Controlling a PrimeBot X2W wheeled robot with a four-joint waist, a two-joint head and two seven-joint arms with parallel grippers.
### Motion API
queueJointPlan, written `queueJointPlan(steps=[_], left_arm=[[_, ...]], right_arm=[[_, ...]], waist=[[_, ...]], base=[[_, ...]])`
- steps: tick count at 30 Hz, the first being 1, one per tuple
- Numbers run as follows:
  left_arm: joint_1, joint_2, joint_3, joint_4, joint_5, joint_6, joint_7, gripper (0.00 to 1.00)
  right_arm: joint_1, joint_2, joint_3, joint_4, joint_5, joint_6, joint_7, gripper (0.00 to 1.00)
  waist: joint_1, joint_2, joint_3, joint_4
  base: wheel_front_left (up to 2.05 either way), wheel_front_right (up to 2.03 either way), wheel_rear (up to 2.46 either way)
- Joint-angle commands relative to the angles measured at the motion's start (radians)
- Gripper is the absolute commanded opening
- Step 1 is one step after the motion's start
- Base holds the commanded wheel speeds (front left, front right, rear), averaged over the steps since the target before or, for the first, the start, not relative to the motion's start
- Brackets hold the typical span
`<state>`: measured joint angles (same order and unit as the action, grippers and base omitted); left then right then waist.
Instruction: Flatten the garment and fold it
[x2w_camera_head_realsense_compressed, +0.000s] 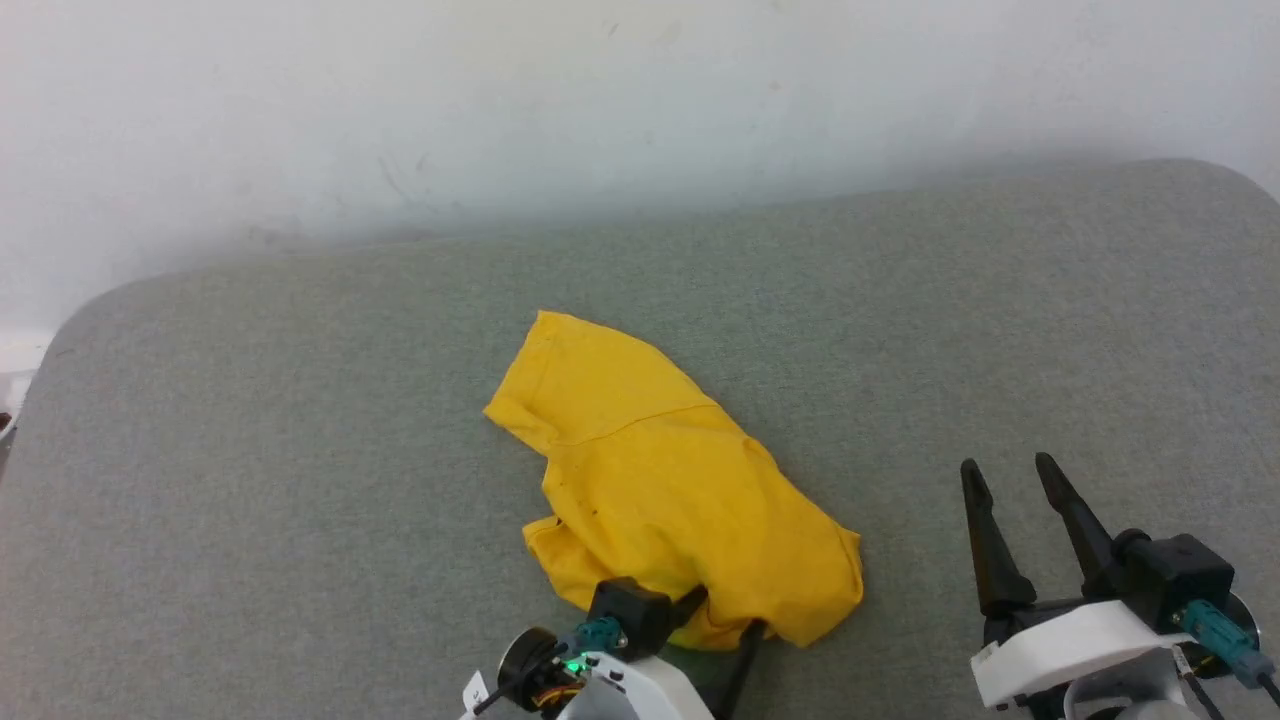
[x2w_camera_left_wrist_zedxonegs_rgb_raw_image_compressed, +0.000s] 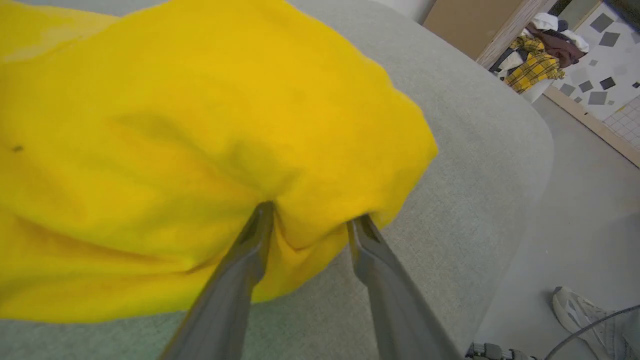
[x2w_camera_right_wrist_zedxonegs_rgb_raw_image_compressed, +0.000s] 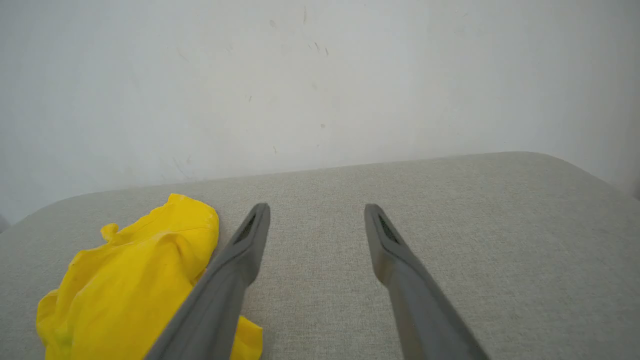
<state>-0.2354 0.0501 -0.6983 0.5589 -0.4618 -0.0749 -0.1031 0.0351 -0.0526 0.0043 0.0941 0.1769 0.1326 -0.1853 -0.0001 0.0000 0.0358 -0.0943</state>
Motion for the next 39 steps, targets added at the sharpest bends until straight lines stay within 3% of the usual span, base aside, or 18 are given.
queueJointPlan(steps=[1, 9, 15, 20, 29, 39], left_arm=[[0.005, 0.0, -0.009, -0.029, 0.009, 0.016, -0.021, 1.0], [0.014, 0.009, 0.065, -0.237, 0.057, 0.113, -0.153, 1.0], [0.067, 0.027, 0.24, -0.403, 0.089, 0.168, -0.158, 1.0], [0.14, 0.048, 0.395, -0.454, 0.118, 0.204, -0.158, 1.0], [0.258, 0.089, 0.583, -0.454, 0.14, 0.211, -0.159, 1.0], [0.24, 0.126, 0.601, -0.393, 0.152, 0.178, -0.144, 1.0]], right_arm=[[0.005, 0.002, 0.001, -0.008, -0.004, -0.002, 0.002, 1.0], [0.013, 0.002, 0.003, -0.021, -0.01, -0.002, 0.009, 1.0], [0.025, 0.002, 0.013, -0.029, -0.009, -0.002, 0.015, 1.0], [0.033, 0.002, 0.014, -0.034, -0.012, -0.002, 0.021, 1.0], [0.049, 0.002, 0.015, -0.042, -0.014, -0.002, 0.035, 1.0], [0.039, 0.002, 0.018, -0.066, -0.017, -0.002, 0.042, 1.0]], waist=[[0.0001, 0.0, -0.004, 0.013], [0.0001, 0.0, -0.018, 0.053], [0.0001, 0.0, -0.025, 0.07], [0.0001, 0.0, -0.031, 0.081], [0.0001, 0.0, -0.046, 0.094], [0.0001, 0.0, -0.004, 0.099]], base=[[0.0, 0.0, 0.0], [0.0, 0.0, 0.0], [0.0, 0.0, 0.0], [0.0, 0.0, 0.0], [0.0, 0.0, 0.0], [0.0, 0.0, 0.0]])
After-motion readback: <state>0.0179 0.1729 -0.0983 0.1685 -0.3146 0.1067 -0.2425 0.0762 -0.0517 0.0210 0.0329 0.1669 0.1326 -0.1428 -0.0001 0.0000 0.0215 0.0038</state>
